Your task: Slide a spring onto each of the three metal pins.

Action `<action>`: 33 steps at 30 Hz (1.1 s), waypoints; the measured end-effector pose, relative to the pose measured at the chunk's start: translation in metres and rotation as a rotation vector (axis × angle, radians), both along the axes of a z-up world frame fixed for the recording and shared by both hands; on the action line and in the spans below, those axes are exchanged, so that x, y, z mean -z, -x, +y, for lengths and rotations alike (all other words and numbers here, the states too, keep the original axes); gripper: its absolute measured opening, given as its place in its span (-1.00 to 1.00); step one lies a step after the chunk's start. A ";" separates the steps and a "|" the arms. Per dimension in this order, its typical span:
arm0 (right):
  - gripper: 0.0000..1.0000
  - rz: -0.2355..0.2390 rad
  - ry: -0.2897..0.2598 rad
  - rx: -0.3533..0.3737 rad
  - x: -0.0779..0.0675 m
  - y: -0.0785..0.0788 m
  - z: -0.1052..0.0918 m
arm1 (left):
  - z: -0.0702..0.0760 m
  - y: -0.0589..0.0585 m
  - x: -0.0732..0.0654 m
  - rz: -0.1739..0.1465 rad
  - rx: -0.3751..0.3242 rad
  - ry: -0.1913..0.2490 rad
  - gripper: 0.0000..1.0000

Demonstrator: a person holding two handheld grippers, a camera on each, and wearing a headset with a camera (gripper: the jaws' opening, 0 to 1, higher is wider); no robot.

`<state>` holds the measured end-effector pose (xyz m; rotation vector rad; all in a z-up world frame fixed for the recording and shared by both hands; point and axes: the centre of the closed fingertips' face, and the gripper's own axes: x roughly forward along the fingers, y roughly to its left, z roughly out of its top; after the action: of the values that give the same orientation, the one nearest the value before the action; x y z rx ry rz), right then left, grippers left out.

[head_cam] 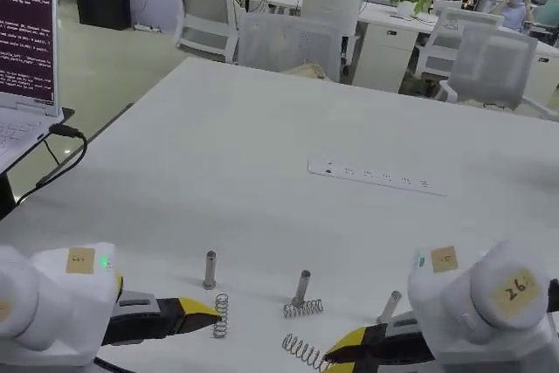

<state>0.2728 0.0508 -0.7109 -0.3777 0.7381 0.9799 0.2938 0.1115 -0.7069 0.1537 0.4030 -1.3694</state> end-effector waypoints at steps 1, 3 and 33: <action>-0.84 0.001 0.004 -0.018 0.000 0.003 0.002 | -0.001 0.001 0.000 -0.003 0.007 -0.001 -0.03; -0.84 0.001 0.009 -0.055 -0.001 0.008 0.007 | -0.002 0.003 -0.002 -0.010 0.025 -0.003 -0.06; -0.85 -0.027 0.060 -0.352 -0.004 0.041 0.032 | -0.023 0.048 -0.001 -0.061 0.275 -0.013 -0.89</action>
<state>0.2314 0.0827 -0.7066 -0.5860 0.6899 1.2819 0.2454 0.0887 -0.7056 0.2689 0.3481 -1.6281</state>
